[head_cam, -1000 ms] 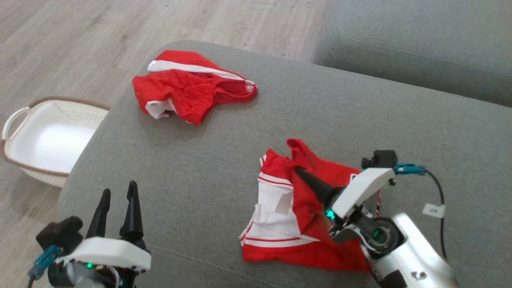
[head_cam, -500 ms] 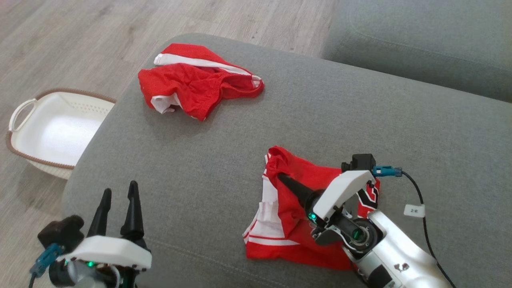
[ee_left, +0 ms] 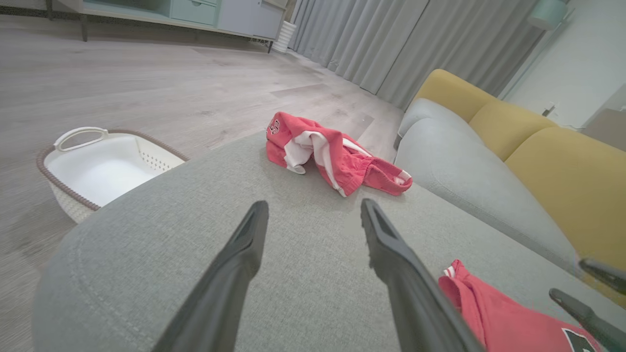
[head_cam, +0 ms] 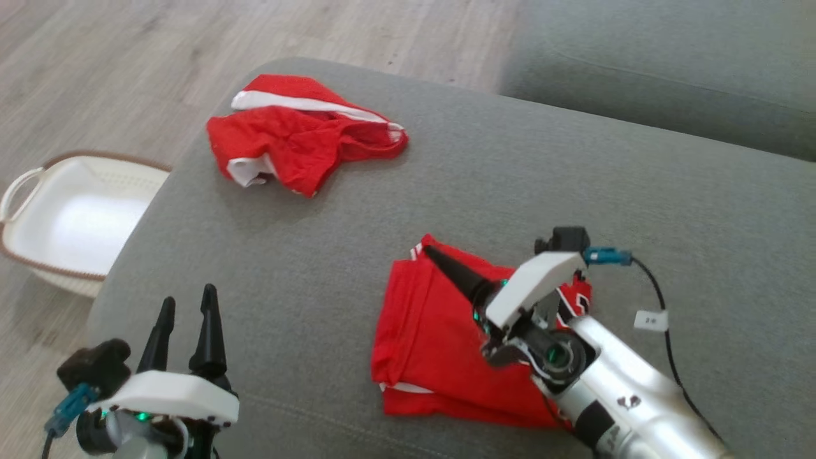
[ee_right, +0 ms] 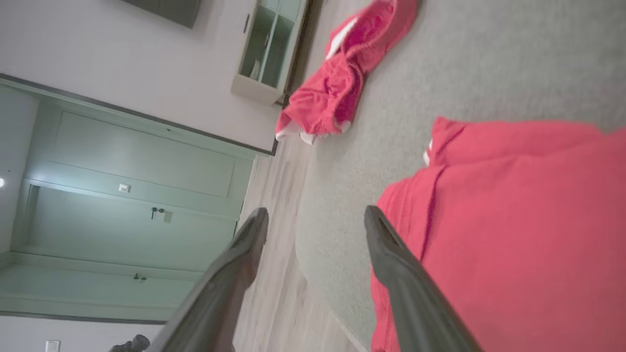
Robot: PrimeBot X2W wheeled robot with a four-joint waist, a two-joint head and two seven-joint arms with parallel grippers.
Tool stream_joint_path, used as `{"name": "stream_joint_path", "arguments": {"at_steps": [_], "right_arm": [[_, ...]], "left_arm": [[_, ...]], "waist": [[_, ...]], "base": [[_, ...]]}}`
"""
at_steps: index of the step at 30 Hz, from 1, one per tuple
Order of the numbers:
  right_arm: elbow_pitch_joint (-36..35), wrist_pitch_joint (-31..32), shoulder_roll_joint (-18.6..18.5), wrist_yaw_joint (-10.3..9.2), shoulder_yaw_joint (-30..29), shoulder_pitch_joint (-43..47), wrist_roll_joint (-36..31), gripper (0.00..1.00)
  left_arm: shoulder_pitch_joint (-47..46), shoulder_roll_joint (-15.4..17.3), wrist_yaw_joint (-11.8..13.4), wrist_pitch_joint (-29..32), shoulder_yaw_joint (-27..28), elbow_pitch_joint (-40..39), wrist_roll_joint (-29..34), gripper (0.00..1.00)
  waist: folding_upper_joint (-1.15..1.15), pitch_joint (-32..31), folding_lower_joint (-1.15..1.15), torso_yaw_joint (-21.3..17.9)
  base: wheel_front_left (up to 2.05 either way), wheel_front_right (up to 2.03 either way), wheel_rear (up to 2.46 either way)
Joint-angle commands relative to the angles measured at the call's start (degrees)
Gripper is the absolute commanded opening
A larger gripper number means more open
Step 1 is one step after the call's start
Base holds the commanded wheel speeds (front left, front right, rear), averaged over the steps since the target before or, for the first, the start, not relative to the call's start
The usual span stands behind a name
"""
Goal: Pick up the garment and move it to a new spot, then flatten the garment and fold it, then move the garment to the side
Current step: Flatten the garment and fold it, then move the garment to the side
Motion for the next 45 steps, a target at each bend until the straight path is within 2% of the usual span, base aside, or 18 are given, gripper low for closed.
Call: {"name": "stream_joint_path", "arguments": {"at_steps": [1, 3, 7, 13, 18, 27, 34, 40, 45], "right_arm": [[-3.8, -2.5, -0.9, -0.04, -0.5, -3.6, -1.0, 1.00], [-4.8, -3.5, -1.8, -0.04, -0.8, -3.9, -1.6, 1.00], [-9.6, -8.2, -6.6, -0.04, -1.4, -4.4, -5.7, 1.00], [-14.6, -17.6, -15.2, -0.04, -1.0, -4.5, -17.1, 1.00], [-13.9, -23.9, -19.0, -0.04, -2.1, -2.9, -27.5, 1.00], [-12.1, -27.2, -17.3, -0.04, -11.8, 4.3, -44.2, 1.00], [-12.8, -27.4, -13.3, -0.04, -19.7, 11.2, -55.4, 1.00], [-14.4, -27.4, -10.7, -0.04, -23.0, 14.8, -61.4, 1.00], [-15.8, -26.2, -9.6, -0.04, -24.6, 15.9, -64.0, 1.00]], "left_arm": [[-2.6, 0.8, 0.1, -0.6, 2.5, -1.8, -0.4, 1.00], [-2.4, 0.9, 0.2, -0.6, 2.7, -1.9, -0.4, 1.00], [-1.7, 1.2, 0.4, -0.7, 3.2, -3.2, 0.0, 1.00], [-1.2, 2.1, 0.7, -0.9, 3.4, -5.6, 1.9, 1.00], [-0.8, 2.9, 1.2, -0.9, 4.0, -7.0, 3.9, 1.00], [-0.9, 3.4, 1.3, -1.0, 4.2, -8.3, 9.4, 1.00], [-0.4, 3.0, 2.0, -1.0, 5.2, -8.2, 12.7, 1.00], [0.2, 2.1, 1.7, -1.0, 6.4, -8.0, 14.3, 1.00], [0.1, 1.5, 1.1, -1.0, 6.8, -7.8, 15.2, 1.00]], "waist": [[0.00, -0.6, 0.00, -1.7], [0.00, -0.7, 0.00, -2.3], [0.00, -1.2, 0.00, -5.4], [0.00, -1.6, 0.00, -10.1], [0.00, -1.6, 0.00, -14.0], [0.00, -1.5, 0.00, -18.9], [0.00, -1.6, 0.00, -20.4], [0.00, -1.7, 0.00, -20.8], [0.00, -1.5, 0.00, -20.5]], "base": [[0.00, 0.00, 0.00], [0.00, 0.00, 0.00], [0.00, 0.00, 0.00], [0.00, 0.00, 0.00], [0.00, 0.00, 0.00], [0.00, 0.00, 0.00], [0.00, 0.00, 0.00], [0.00, 0.00, 0.00], [0.00, 0.00, 0.00]]}}
